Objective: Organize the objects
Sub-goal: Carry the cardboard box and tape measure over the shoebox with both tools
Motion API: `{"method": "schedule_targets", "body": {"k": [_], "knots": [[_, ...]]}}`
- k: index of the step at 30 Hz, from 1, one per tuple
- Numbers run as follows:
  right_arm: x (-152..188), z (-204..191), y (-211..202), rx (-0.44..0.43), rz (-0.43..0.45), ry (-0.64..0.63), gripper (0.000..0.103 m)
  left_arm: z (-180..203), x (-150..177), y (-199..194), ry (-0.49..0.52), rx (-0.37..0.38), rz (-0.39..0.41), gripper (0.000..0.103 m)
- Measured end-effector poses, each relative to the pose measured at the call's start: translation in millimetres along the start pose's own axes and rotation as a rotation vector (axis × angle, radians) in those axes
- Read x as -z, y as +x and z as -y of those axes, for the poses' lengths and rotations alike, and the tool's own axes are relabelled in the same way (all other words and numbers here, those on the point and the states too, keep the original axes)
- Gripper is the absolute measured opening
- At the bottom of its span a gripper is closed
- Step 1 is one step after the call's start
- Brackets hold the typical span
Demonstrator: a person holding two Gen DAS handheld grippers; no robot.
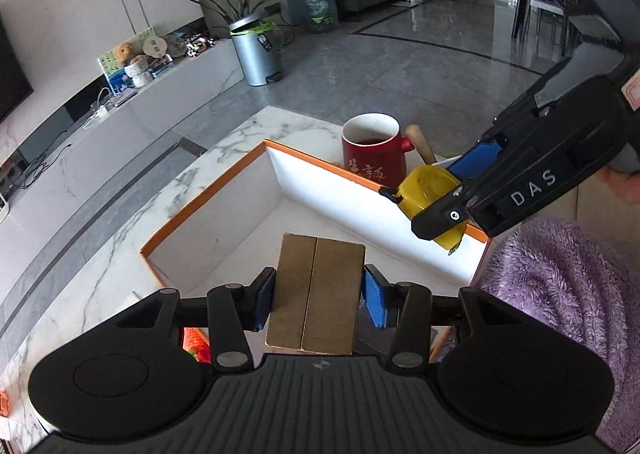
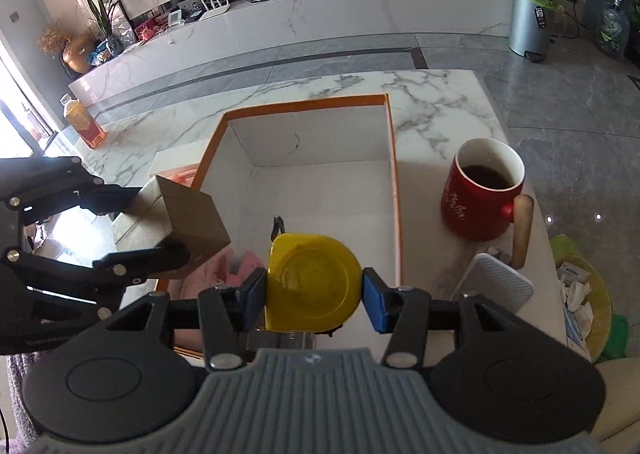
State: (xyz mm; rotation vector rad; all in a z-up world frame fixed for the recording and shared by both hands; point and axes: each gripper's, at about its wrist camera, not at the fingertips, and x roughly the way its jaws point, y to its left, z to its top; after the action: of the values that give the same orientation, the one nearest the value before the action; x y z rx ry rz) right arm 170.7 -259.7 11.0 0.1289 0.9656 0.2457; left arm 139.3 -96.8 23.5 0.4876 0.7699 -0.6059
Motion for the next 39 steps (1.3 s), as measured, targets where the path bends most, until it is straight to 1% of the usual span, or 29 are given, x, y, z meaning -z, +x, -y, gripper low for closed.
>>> {"method": "schedule_targets", "body": {"k": [4,9,14,19,20,24,31,33,39], "knots": [[-6.9,13.6,2.3,-0.017,-0.017,-0.020,0.053,14.1,-5.4,31.4,0.070,0.014,-0.025,0.054],[-16.7,22.1,9.8,-0.023,-0.034,-0.037,0.053,17.5,-12.2,61.0,0.068,0.072,-0.047,0.054],[-20.3,33.2,17.3,-0.022,-0.062,-0.024,0.053,17.0,-16.2,78.6,0.052,0.182,-0.059,0.054],[-21.0,42.5,19.1,-0.006,-0.072,-0.012,0.053,20.3,-17.9,97.0,0.057,0.298,-0.104,0.054],[-20.9,44.0,19.2,-0.008,-0.075,-0.007,0.053,21.8,-17.3,100.1,0.068,0.308,-0.113,0.054],[-19.3,46.1,21.5,-0.010,-0.088,-0.004,0.053,29.9,-15.1,114.1,0.130,0.283,-0.141,0.054],[-18.3,45.9,27.3,-0.012,-0.098,-0.001,0.053,28.5,-13.5,139.9,0.134,0.361,-0.221,0.054],[-17.7,46.7,29.2,-0.008,-0.102,-0.002,0.053,28.1,-14.2,143.1,0.130,0.379,-0.230,0.054],[-12.9,47.1,36.3,-0.011,-0.119,0.001,0.053,26.6,-11.8,147.9,0.106,0.399,-0.242,0.055]]}}
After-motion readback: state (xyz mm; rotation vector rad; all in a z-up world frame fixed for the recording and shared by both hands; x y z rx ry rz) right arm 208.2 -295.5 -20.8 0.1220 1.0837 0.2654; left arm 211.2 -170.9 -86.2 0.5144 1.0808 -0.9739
